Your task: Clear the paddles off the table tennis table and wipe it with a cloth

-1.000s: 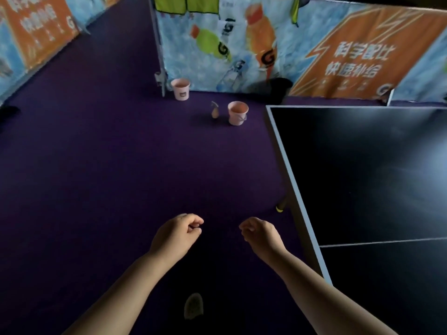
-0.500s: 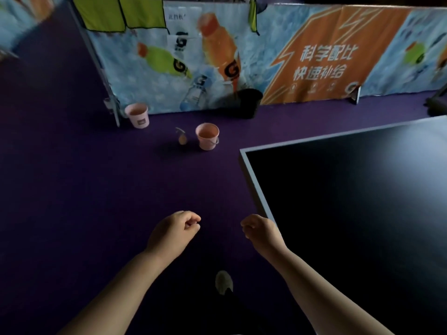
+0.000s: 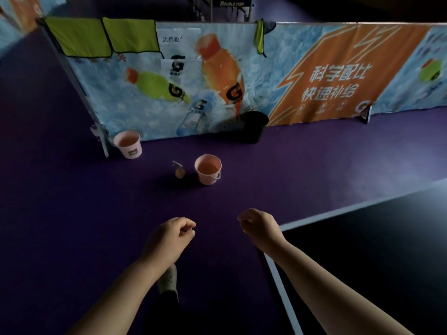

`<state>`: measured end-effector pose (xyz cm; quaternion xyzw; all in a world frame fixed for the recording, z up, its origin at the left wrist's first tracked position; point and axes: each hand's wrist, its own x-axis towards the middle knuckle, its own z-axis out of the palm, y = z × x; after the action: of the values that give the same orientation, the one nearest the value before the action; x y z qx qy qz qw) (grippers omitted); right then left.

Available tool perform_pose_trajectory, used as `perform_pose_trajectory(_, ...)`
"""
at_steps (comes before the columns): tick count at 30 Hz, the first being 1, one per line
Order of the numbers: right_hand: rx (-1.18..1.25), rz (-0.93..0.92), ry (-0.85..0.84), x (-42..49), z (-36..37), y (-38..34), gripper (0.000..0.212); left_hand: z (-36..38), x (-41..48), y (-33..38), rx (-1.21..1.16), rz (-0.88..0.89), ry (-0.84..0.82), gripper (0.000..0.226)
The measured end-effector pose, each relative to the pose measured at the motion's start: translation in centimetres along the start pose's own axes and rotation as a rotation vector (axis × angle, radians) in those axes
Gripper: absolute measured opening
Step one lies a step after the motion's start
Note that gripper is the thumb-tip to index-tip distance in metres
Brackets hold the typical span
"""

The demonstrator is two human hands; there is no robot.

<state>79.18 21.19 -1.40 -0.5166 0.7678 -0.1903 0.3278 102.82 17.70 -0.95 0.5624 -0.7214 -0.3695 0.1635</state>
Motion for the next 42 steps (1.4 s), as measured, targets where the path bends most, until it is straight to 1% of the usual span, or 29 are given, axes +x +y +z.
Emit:
perform_pose_trajectory(3, 0.021, 0.041, 0.047, 6.6, -0.1, -2.3, 0.019, -2.4, 7.8, -1.1, -0.006, 0.031, -0.030, 0.016)
perform_pose_trajectory(7, 0.116, 0.141, 0.111, 15.7, 0.0, -7.2, 0.018, -7.9, 18.7, -2.5, 0.006, 0.052, -0.088, 0.017)
perform_pose_trajectory(10, 0.195, 0.189, 0.153, 21.2, -1.1, -10.3, 0.021, -11.4, 26.3, -2.2, 0.035, 0.082, -0.121, 0.019)
perform_pose_trajectory(13, 0.286, 0.243, 0.230, 25.7, -2.9, -11.4, 0.024, -12.2, 33.3, -0.7, 0.050, 0.108, -0.165, 0.018)
perform_pose_trajectory(16, 0.338, 0.272, 0.291, 30.1, -5.2, -10.5, 0.031, -10.8, 39.5, 1.5, 0.083, 0.169, -0.226, 0.020)
perform_pose_trajectory(18, 0.353, 0.285, 0.335, 33.5, -7.0, -9.5, 0.033, -9.3, 43.4, 3.1, 0.110, 0.197, -0.274, 0.018)
perform_pose_trajectory(21, 0.373, 0.299, 0.352, 39.2, -10.0, -7.7, 0.032, -6.8, 49.5, 5.8, 0.153, 0.223, -0.314, 0.015)
perform_pose_trajectory(24, 0.380, 0.303, 0.346, 45.3, -13.5, -5.2, 0.030, -4.1, 56.0, 9.2, 0.146, 0.254, -0.325, 0.017)
perform_pose_trajectory(27, 0.364, 0.323, 0.339, 51.1, -18.4, -2.8, 0.026, -1.8, 62.6, 13.7, 0.103, 0.241, -0.320, 0.018)
perform_pose_trajectory(32, 0.284, 0.310, 0.341, 59.3, -26.7, -0.7, 0.010, 1.2, 72.0, 20.4, 0.037, 0.255, -0.301, 0.018)
perform_pose_trajectory(34, 0.253, 0.295, 0.360, 62.4, -29.2, -0.4, 0.010, 2.1, 75.0, 22.3, 0.036, 0.277, -0.289, 0.019)
perform_pose_trajectory(37, 0.234, 0.258, 0.345, 67.0, -32.3, -0.5, 0.010, 2.9, 80.0, 24.5, 0.064, 0.296, -0.289, 0.019)
perform_pose_trajectory(42, 0.129, 0.174, 0.360, 75.4, -37.1, -0.5, 0.013, 3.2, 90.6, 28.8, 0.068, 0.345, -0.198, 0.019)
